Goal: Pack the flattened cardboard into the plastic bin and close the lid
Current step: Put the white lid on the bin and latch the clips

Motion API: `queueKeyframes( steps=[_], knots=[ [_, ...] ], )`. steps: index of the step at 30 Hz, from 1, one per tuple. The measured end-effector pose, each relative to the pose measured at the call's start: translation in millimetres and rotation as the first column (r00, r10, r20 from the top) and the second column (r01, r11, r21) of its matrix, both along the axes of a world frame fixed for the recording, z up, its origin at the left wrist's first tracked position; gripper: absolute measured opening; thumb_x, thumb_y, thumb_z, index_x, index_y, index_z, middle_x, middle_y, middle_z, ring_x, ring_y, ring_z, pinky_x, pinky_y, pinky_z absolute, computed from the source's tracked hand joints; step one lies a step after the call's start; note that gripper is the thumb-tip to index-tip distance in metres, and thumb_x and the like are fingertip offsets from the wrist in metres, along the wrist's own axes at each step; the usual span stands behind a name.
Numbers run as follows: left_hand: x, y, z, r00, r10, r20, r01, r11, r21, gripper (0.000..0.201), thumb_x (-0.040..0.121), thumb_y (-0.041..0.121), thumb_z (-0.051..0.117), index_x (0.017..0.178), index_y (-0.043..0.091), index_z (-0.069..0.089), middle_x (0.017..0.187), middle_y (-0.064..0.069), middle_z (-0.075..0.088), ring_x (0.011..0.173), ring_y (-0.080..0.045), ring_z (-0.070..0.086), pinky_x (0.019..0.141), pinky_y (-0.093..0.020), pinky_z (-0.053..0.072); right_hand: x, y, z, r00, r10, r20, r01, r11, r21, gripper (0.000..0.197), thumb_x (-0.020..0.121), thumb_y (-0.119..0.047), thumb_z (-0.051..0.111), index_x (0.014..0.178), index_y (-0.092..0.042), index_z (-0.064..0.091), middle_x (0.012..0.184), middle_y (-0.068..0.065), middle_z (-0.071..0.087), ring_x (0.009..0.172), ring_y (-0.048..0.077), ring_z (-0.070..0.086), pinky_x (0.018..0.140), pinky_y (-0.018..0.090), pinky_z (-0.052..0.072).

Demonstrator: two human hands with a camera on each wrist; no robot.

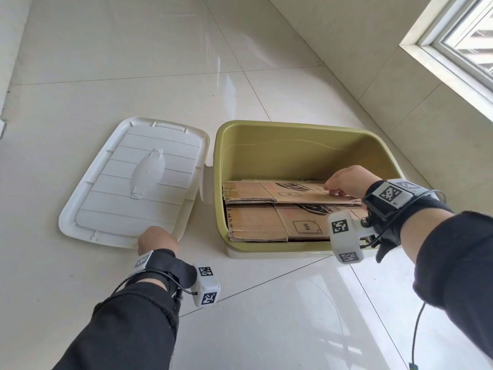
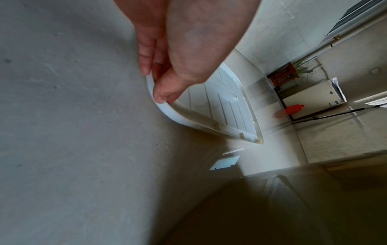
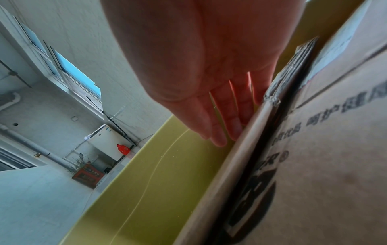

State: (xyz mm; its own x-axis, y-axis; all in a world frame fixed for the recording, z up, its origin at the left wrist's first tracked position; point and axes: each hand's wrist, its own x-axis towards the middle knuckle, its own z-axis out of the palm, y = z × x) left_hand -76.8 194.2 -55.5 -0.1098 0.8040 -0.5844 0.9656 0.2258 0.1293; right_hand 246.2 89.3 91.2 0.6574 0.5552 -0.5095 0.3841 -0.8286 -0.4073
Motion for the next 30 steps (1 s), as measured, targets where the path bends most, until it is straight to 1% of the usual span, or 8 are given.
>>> queueKeyframes(
  steps=[2, 4, 7, 12, 15, 19, 22, 30],
  knots=[
    [-0.2, -1.5, 0.4, 1.000, -0.001, 0.002, 0.001, 1.000, 0.024, 0.031, 0.090, 0.005, 0.050, 0.059, 0.004, 0.046, 0.113, -0.020, 0.067, 0.110, -0.034, 0.062, 0.070, -0.029, 0.037, -0.9, 0.1, 0.7, 1.000, 0.012, 0.006, -0.012, 1.000, -0.007, 0.034, 0.087, -0.006, 0.057, 0.119, 0.006, 0.060, 0.126, 0.024, 0.060, 0.088, 0.018, 0.050, 0.085, 0.029, 0.046],
    [0.5, -3.3, 2.1, 1.000, -0.016, 0.000, 0.016, 0.999, 0.041, 0.019, 0.089, 0.003, 0.050, 0.074, -0.001, 0.061, 0.111, -0.020, 0.068, 0.108, -0.035, 0.063, 0.071, -0.031, 0.041, -2.9, -1.0, 3.2, 1.000, 0.020, 0.004, -0.020, 1.000, -0.015, 0.034, 0.088, -0.006, 0.057, 0.120, 0.005, 0.059, 0.127, 0.023, 0.059, 0.091, 0.021, 0.053, 0.084, 0.028, 0.045],
    [-0.1, -5.1, 2.7, 1.000, -0.004, -0.010, 0.005, 0.998, 0.064, 0.020, 0.089, 0.001, 0.051, 0.098, -0.003, 0.068, 0.111, -0.021, 0.067, 0.109, -0.036, 0.062, 0.081, -0.035, 0.049, -7.0, -4.5, 9.5, 0.998, 0.057, 0.035, -0.055, 0.997, -0.058, 0.035, 0.088, -0.006, 0.055, 0.122, 0.003, 0.059, 0.129, 0.021, 0.058, 0.116, 0.032, 0.056, 0.093, 0.029, 0.045],
    [-5.5, -7.5, 8.1, 0.990, -0.135, -0.040, 0.140, 0.981, 0.135, 0.030, 0.088, 0.002, 0.048, 0.111, 0.001, 0.068, 0.114, -0.018, 0.065, 0.107, -0.034, 0.063, 0.083, -0.033, 0.051, -17.4, -12.9, 14.1, 0.983, 0.168, 0.080, -0.156, 0.978, -0.136, 0.032, 0.091, -0.007, 0.053, 0.121, -0.007, 0.063, 0.133, 0.009, 0.056, 0.120, 0.023, 0.051, 0.103, 0.029, 0.037],
    [-7.6, -6.8, 15.3, 0.989, -0.150, -0.006, 0.147, 0.958, 0.248, 0.033, 0.087, 0.003, 0.047, 0.114, 0.006, 0.066, 0.114, -0.020, 0.061, 0.108, -0.038, 0.058, 0.088, -0.038, 0.049, -20.3, -18.7, 14.6, 0.973, 0.214, 0.086, -0.198, 0.966, -0.164, 0.031, 0.089, -0.008, 0.057, 0.119, -0.013, 0.065, 0.133, 0.005, 0.055, 0.124, 0.023, 0.047, 0.104, 0.029, 0.035],
    [-11.3, -5.7, 25.2, 0.989, -0.138, 0.052, 0.103, 0.901, 0.422, 0.027, 0.087, 0.001, 0.045, 0.109, 0.009, 0.059, 0.116, -0.019, 0.059, 0.111, -0.037, 0.052, 0.096, -0.042, 0.037, -23.7, -24.1, 17.7, 0.967, 0.247, 0.063, -0.231, 0.954, -0.189, 0.036, 0.088, -0.007, 0.057, 0.123, -0.015, 0.063, 0.134, 0.003, 0.054, 0.124, 0.021, 0.048, 0.104, 0.028, 0.036],
    [-14.3, -2.2, 35.5, 0.982, -0.147, 0.117, 0.063, 0.846, 0.530, 0.021, 0.085, -0.001, 0.047, 0.102, 0.005, 0.058, 0.112, -0.021, 0.060, 0.109, -0.039, 0.053, 0.095, -0.044, 0.035, -26.5, -27.3, 20.1, 0.956, 0.285, 0.064, -0.268, 0.944, -0.192, 0.036, 0.092, -0.010, 0.052, 0.127, -0.013, 0.059, 0.137, 0.004, 0.052, 0.128, 0.021, 0.044, 0.106, 0.027, 0.032],
    [-14.6, 5.7, 86.7, 0.890, -0.041, 0.454, -0.254, 0.783, 0.568, 0.026, 0.091, -0.003, 0.039, 0.113, -0.003, 0.054, 0.120, -0.025, 0.055, 0.110, -0.042, 0.052, 0.086, -0.041, 0.039, -27.9, -26.5, 20.1, 0.951, 0.303, 0.068, -0.282, 0.934, -0.218, 0.036, 0.090, -0.011, 0.054, 0.126, -0.011, 0.059, 0.132, 0.008, 0.054, 0.123, 0.025, 0.049, 0.106, 0.032, 0.037]
  ],
)
